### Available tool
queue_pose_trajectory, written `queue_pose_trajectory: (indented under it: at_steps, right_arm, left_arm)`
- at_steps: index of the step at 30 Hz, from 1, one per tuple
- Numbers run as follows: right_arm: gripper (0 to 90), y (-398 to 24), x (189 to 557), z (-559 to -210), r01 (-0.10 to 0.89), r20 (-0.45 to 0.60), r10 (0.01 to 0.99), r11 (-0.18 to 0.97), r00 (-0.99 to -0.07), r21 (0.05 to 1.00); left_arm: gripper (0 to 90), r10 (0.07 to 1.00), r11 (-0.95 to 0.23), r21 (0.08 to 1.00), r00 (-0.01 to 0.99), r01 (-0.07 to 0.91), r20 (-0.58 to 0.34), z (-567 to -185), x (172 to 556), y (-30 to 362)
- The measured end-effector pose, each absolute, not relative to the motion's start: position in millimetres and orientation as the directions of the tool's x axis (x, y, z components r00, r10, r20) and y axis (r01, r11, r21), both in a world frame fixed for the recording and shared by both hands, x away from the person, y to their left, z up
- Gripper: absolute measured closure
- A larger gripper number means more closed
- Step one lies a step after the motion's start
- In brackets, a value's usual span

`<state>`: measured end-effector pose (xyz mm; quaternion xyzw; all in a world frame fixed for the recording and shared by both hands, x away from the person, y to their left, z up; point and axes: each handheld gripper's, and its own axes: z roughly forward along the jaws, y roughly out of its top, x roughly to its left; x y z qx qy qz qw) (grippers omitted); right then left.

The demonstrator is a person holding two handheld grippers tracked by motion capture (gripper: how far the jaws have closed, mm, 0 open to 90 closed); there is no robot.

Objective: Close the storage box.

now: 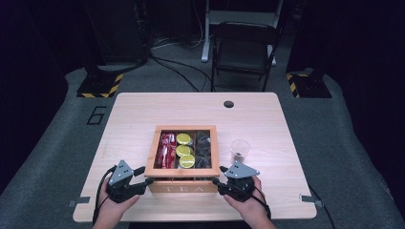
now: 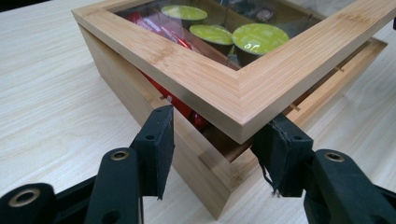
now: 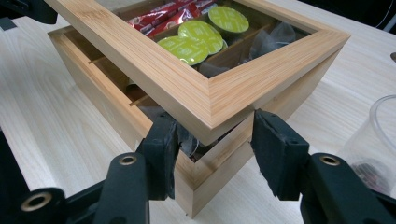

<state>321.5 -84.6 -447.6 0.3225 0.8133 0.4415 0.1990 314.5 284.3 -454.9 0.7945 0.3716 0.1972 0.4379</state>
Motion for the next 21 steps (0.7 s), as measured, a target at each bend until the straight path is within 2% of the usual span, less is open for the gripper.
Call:
queue_pose_trajectory:
  at_steps: [6,8,9,11,12,14,16,17,21]
  right_arm:
    - [48.7,-83.7,322.0,-451.0,0.368,-0.031,0.694,0.419,-0.719,0.830]
    - [46.8,-83.4,322.5,-451.9,0.367,-0.031,0.688,0.424,-0.725,0.828]
    - [44.9,-82.9,322.2,-452.8,0.372,-0.027,0.686,0.427,-0.727,0.824]
    - [43.0,-81.6,322.2,-454.0,0.376,-0.031,0.680,0.443,-0.733,0.814]
    - [42.1,-79.2,321.8,-456.4,0.369,-0.063,0.675,0.476,-0.735,0.798]
    - [34.5,-78.0,322.0,-457.7,0.353,-0.079,0.663,0.492,-0.745,0.796]
    - [32.5,-78.2,321.0,-455.4,0.330,-0.074,0.648,0.479,-0.758,0.813]
    - [28.6,-78.0,320.3,-452.8,0.327,-0.080,0.638,0.493,-0.766,0.806]
    - [28.5,-80.5,319.6,-451.7,0.332,-0.072,0.643,0.484,-0.762,0.810]
  left_arm:
    - [44.1,0.757,-0.359,0.827,0.654,0.433,-0.014,-458.3,316.4,283.5]
    - [40.2,0.754,-0.368,0.821,0.657,0.437,-0.012,-459.9,317.2,282.4]
    - [36.4,0.752,-0.372,0.817,0.659,0.442,-0.014,-460.4,317.3,281.7]
    - [35.1,0.738,-0.397,0.806,0.674,0.439,-0.004,-461.2,317.1,280.2]
    - [31.0,0.731,-0.411,0.797,0.682,0.442,-0.002,-462.2,317.1,278.1]
    - [29.6,0.725,-0.450,0.773,0.689,0.447,0.023,-464.2,317.3,275.6]
    - [25.7,0.715,-0.440,0.782,0.699,0.442,0.007,-464.1,316.0,275.1]
    - [25.8,0.709,-0.436,0.786,0.705,0.438,0.001,-462.4,315.6,276.0]
    - [25.6,0.728,-0.397,0.817,0.685,0.417,0.004,-455.9,314.1,280.3]
